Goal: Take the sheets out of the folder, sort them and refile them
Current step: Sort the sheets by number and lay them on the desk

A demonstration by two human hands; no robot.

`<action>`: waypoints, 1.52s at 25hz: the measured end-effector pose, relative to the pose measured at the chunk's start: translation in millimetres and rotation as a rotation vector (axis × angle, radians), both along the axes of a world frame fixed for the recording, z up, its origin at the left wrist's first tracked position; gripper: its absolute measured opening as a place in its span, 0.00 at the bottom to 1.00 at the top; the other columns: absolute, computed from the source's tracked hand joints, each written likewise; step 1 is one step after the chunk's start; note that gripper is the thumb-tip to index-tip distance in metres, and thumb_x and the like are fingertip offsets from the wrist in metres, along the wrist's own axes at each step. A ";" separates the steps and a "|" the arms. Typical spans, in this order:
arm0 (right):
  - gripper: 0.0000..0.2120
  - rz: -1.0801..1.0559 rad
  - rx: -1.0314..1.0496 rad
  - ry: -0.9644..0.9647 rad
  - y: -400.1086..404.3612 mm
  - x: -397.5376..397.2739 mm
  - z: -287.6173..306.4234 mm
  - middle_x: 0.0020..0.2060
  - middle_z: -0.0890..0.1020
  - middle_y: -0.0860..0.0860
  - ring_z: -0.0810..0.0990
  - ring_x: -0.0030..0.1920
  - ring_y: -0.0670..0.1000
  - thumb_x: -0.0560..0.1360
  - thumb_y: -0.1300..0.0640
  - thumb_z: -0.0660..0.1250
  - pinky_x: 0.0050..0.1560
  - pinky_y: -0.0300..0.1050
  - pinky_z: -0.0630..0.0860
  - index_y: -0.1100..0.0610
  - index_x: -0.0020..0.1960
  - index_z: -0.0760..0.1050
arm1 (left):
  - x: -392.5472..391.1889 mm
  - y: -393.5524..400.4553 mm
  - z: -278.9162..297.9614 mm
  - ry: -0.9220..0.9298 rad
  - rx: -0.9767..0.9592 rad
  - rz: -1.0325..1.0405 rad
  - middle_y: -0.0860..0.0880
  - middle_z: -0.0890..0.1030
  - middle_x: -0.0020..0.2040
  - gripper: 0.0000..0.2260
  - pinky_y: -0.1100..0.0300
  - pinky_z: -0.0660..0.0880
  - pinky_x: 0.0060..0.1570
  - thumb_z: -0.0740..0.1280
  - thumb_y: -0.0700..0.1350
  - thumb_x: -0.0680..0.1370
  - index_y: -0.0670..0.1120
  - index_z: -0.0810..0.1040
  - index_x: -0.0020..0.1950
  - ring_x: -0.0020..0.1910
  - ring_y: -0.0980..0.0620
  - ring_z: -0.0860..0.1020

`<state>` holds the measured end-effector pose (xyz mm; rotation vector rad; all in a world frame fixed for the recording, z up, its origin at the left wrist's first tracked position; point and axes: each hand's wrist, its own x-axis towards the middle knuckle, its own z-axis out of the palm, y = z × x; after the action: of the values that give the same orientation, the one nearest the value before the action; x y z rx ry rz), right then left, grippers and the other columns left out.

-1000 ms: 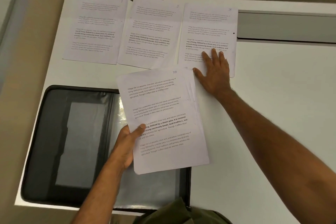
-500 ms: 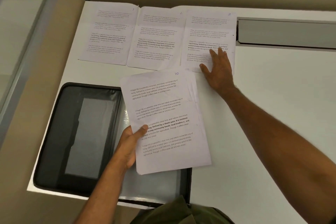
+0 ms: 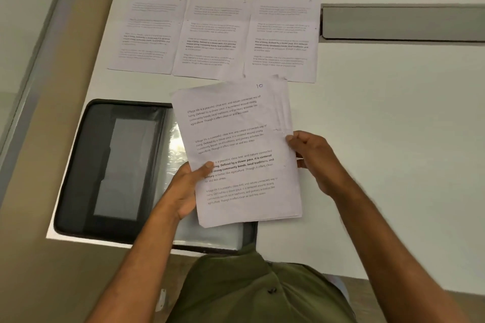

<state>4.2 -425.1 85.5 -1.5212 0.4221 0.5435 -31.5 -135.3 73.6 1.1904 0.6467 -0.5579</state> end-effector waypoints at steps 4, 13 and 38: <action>0.12 -0.128 -0.010 -0.092 -32.6 -30.1 9.4 0.38 0.86 0.49 0.83 0.39 0.46 0.81 0.57 0.71 0.44 0.47 0.81 0.53 0.39 0.80 | -16.1 -30.9 10.6 -0.033 -0.022 -0.048 0.41 0.83 0.65 0.15 0.43 0.79 0.62 0.64 0.37 0.82 0.45 0.77 0.69 0.63 0.41 0.82; 0.13 -0.311 -0.015 -0.220 -128.0 -73.5 27.7 0.37 0.79 0.55 0.75 0.39 0.52 0.74 0.57 0.79 0.42 0.47 0.73 0.56 0.40 0.75 | -63.4 -134.8 16.0 -0.058 -0.065 0.004 0.40 0.80 0.68 0.18 0.42 0.78 0.63 0.63 0.36 0.82 0.44 0.75 0.72 0.66 0.40 0.80; 0.17 -0.187 -0.323 -0.396 -218.7 -65.5 7.5 0.60 0.84 0.40 0.82 0.60 0.41 0.83 0.64 0.62 0.66 0.46 0.78 0.48 0.63 0.83 | -58.6 -206.3 16.6 -0.053 -0.085 0.064 0.42 0.81 0.68 0.19 0.41 0.79 0.61 0.62 0.35 0.83 0.47 0.75 0.73 0.65 0.41 0.80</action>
<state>-61.4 -643.8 93.0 -1.8269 0.3480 0.0194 -90.1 -341.6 90.3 1.0978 0.6079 -0.4939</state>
